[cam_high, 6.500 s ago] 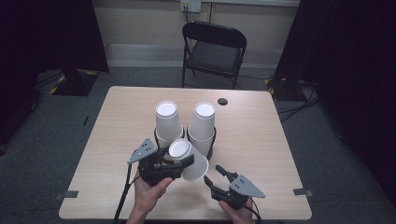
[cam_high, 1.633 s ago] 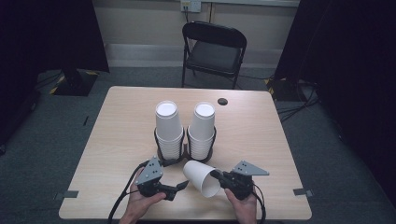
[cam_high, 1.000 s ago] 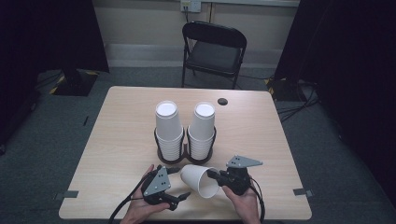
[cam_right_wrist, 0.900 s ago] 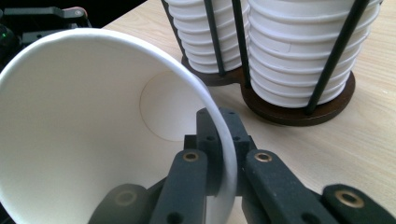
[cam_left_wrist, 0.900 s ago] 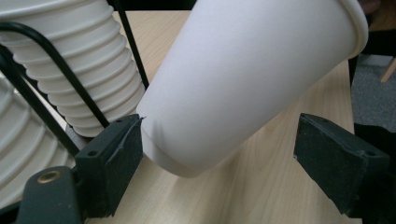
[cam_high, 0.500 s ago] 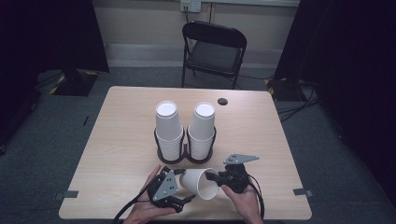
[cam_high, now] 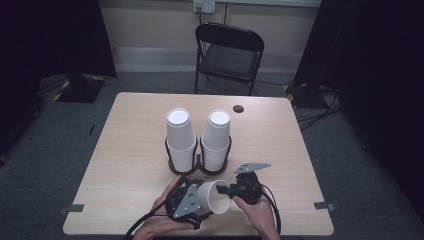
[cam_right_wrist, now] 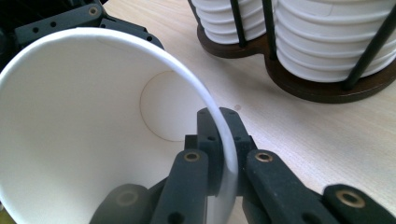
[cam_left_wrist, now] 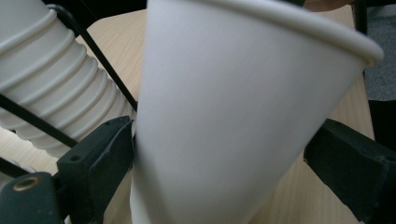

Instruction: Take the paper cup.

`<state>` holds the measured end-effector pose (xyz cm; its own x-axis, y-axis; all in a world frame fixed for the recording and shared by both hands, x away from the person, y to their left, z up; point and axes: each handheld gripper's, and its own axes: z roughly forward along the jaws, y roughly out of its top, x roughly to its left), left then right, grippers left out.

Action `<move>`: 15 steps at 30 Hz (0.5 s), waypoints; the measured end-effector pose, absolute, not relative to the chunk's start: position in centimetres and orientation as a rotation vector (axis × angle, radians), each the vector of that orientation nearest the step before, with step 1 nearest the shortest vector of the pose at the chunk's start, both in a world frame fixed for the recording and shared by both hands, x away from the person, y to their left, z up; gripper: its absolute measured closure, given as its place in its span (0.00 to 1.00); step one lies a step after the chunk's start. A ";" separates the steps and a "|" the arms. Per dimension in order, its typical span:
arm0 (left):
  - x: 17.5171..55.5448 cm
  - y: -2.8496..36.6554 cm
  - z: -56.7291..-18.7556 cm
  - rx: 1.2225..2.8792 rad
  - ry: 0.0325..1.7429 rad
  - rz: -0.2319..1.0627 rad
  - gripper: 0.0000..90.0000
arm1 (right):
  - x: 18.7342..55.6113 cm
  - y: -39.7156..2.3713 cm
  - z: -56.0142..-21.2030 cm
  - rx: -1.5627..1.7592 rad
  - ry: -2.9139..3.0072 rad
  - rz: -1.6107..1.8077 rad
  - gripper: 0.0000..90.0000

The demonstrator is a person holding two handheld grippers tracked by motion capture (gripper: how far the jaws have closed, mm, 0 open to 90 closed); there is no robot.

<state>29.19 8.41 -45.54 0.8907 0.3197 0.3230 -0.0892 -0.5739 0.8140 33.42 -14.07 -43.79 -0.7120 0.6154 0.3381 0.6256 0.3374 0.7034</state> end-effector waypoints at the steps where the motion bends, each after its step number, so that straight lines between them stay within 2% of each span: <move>1: 29.1 8.2 -45.6 2.111 0.174 0.557 0.09 | 33.5 -14.0 -43.8 -1.184 -2.558 -1.350 0.99; 15: 29.0 6.9 -45.5 2.111 0.142 0.582 0.08 | 33.9 -12.5 -44.1 -1.183 -2.557 -1.268 0.98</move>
